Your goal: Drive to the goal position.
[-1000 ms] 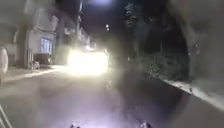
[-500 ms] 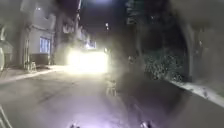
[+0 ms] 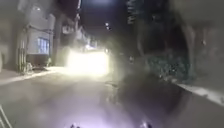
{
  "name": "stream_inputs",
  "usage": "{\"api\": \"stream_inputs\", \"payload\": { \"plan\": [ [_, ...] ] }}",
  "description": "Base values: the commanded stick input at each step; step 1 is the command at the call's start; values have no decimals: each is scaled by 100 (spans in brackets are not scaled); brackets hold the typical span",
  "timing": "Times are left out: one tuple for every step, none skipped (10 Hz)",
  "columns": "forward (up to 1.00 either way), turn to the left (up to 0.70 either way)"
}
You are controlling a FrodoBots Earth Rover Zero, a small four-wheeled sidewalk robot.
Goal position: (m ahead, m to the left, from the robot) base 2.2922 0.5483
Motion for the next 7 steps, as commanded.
{"api": "stream_inputs", "payload": {
  "plan": [
    [70,0],
    [70,0],
    [70,0],
    [70,0],
    [70,0],
    [70,0],
    [70,0]
  ]
}}
